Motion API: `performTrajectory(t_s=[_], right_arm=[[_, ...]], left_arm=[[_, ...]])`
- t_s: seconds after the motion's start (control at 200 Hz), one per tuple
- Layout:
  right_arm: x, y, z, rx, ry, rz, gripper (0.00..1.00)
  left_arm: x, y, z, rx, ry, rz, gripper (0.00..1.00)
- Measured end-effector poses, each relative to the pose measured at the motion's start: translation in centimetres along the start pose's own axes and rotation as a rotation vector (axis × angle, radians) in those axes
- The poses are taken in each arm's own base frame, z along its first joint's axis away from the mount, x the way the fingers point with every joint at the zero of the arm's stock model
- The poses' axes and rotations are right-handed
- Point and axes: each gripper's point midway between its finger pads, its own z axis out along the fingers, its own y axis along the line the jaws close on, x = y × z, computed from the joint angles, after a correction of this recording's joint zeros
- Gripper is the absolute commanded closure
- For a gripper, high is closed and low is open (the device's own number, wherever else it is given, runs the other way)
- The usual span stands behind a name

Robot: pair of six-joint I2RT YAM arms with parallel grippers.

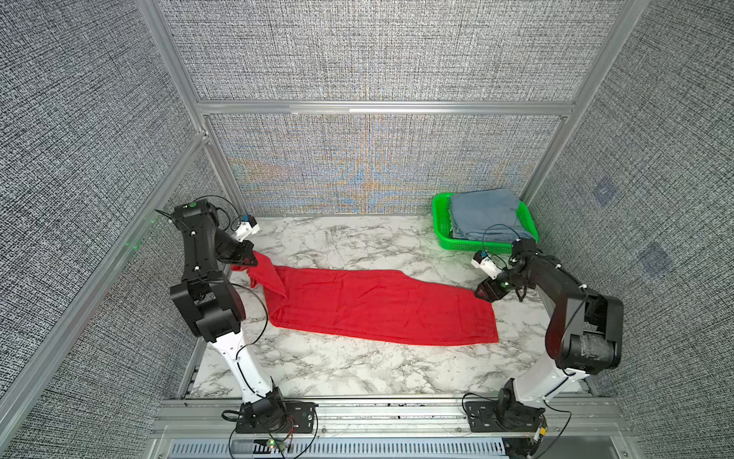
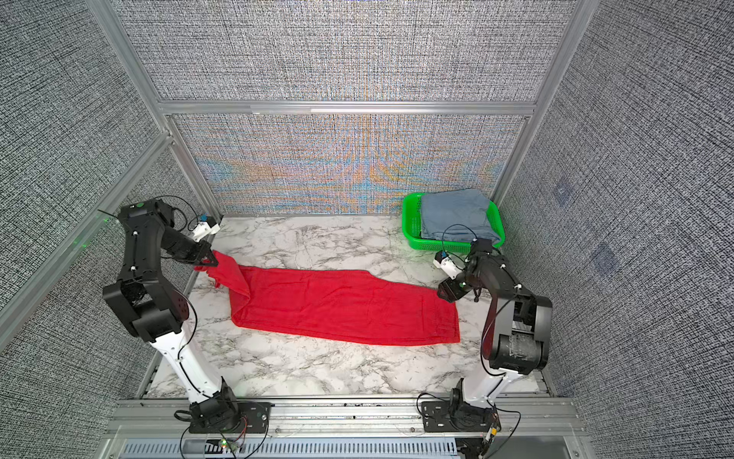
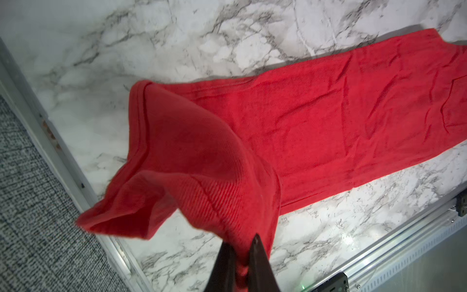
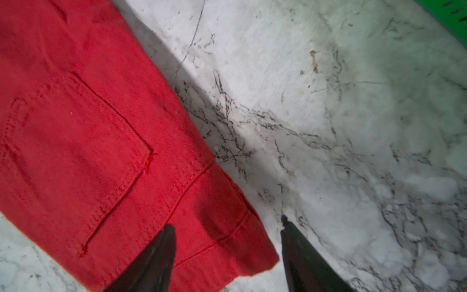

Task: Roll up the long pants
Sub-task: Fold the long pant at the center of the board.

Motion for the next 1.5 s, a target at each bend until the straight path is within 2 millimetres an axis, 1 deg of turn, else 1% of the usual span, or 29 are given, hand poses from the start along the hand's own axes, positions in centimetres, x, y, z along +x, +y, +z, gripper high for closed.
performTrajectory(t_s=[0.135, 0.215, 0.305, 0.47, 0.58, 0.826, 0.936, 1.036, 1.116, 1.211, 1.301, 1.381, 1.501], right_arm=[[1.1, 0.8, 0.5, -0.035, 0.033, -0.005, 0.31], [1.5, 1.1, 0.8, -0.048, 0.044, -0.006, 0.31], [1.8, 1.2, 1.1, -0.057, 0.053, -0.004, 0.31], [1.8, 0.4, 2.3, -0.052, 0.080, 0.004, 0.31], [1.8, -0.3, 2.9, -0.033, 0.093, 0.009, 0.31], [1.6, -1.6, 2.9, 0.027, 0.097, 0.022, 0.31], [1.5, -1.7, 2.8, 0.033, 0.095, 0.024, 0.31], [0.6, -1.9, 1.9, 0.045, 0.067, 0.016, 0.31], [-0.9, -2.0, 0.6, 0.051, 0.019, 0.004, 0.31], [-3.2, -2.2, -1.0, 0.047, -0.046, -0.018, 0.31], [-4.5, -2.0, -1.6, 0.032, -0.076, -0.037, 0.31], [-4.7, -1.4, -1.4, 0.010, -0.075, -0.050, 0.31], [-4.1, -0.3, -0.5, -0.024, -0.054, -0.048, 0.31]], left_arm=[[1.5, 1.9, -0.7, -0.047, 0.004, -0.036, 0.98], [2.0, 3.1, -1.2, -0.076, 0.002, -0.055, 0.98], [2.5, 3.8, -1.7, -0.097, 0.000, -0.070, 0.98], [2.5, 3.6, -2.3, -0.110, -0.009, -0.057, 0.98], [2.7, 3.8, -2.3, -0.112, -0.009, -0.059, 0.98], [2.7, 4.3, -2.9, -0.147, -0.021, -0.062, 0.98], [2.0, 4.2, -3.5, -0.144, -0.051, -0.059, 0.98], [1.4, 4.2, -3.4, -0.123, -0.068, -0.055, 0.98], [1.4, 4.0, -3.3, -0.108, -0.070, -0.056, 0.98], [1.5, 3.7, -3.2, -0.095, -0.066, -0.056, 0.98], [1.5, 3.6, -3.0, -0.084, -0.068, -0.054, 0.98], [1.2, 3.3, -3.1, -0.066, -0.081, -0.044, 0.98], [0.2, 2.5, -3.0, -0.019, -0.108, -0.009, 0.98]])
